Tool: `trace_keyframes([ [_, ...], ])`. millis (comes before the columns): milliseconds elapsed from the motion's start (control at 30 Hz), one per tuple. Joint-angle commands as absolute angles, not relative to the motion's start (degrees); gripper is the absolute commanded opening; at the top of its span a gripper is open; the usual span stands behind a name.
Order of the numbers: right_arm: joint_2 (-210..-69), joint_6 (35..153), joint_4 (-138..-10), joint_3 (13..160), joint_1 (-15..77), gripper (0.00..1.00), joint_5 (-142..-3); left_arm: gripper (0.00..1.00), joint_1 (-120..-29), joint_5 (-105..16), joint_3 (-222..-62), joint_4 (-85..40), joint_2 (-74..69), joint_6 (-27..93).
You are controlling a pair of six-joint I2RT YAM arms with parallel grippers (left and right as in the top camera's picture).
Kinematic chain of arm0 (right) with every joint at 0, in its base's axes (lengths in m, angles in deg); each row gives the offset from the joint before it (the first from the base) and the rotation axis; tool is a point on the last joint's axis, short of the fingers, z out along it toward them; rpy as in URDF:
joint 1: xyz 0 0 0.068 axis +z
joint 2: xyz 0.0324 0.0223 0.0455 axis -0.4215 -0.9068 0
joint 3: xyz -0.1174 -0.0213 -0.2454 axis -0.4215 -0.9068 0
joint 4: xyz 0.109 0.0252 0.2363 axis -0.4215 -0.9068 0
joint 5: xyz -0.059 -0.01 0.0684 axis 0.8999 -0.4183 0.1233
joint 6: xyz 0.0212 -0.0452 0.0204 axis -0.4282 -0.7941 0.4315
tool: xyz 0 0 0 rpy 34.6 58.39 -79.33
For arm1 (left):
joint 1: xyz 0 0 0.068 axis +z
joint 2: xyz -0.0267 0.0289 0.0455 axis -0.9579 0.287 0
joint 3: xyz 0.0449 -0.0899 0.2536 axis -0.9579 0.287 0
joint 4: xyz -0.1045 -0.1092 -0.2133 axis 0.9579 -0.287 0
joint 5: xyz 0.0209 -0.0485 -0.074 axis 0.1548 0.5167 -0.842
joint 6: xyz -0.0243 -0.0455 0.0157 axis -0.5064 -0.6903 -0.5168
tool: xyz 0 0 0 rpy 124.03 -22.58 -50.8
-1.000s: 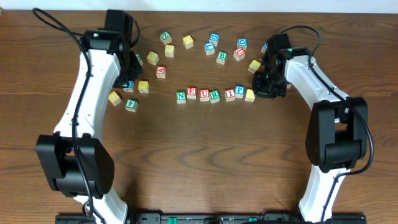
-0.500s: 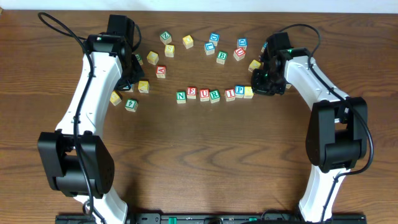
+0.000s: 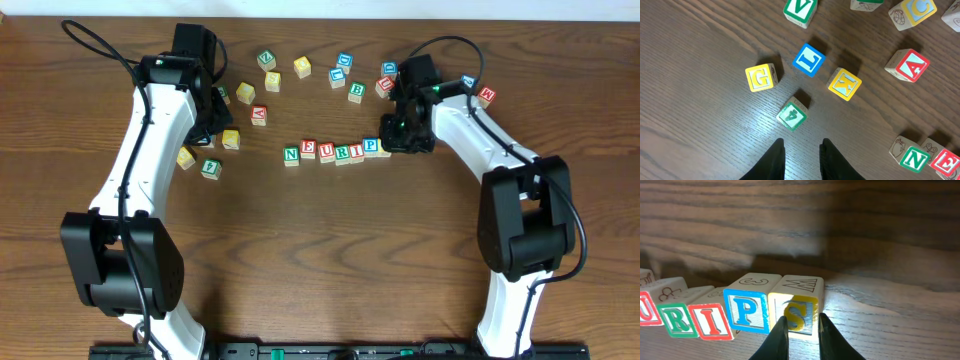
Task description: Spell out NEURIPS
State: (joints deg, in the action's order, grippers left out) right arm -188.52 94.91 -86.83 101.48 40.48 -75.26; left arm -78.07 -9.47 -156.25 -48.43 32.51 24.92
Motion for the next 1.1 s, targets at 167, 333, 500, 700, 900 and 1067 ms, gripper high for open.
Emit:
trace_keyframes([
  [167, -188.1, 92.6, -86.7, 101.1, 40.7, 0.09, -74.3, 0.24, -78.1, -9.8, -155.7, -48.5, 33.2, 25.9],
  [333, -185.8, 91.3, -86.8, 102.8, 40.9, 0.08, -74.3, 0.23, -78.1, -10.1, -155.7, -48.1, 33.2, 25.8],
  [500, -183.4, 93.2, -87.0, 103.4, 40.3, 0.11, -74.1, 0.24, -78.9, -10.2, -155.3, -47.8, 33.2, 25.1],
  [700, -183.8, 94.8, -88.4, 103.2, 38.8, 0.13, -73.1, 0.24, -81.3, -10.2, -152.1, -45.5, 33.2, 24.2],
  [900, -184.5, 94.8, -87.9, 102.0, 38.3, 0.13, -67.0, 0.24, -81.5, -10.2, -147.8, -41.6, 33.2, 20.9],
  [1067, -186.7, 94.8, -86.5, 101.8, 38.5, 0.11, -66.8, 0.2, -81.5, -11.4, -146.0, -38.7, 33.2, 20.9],
])
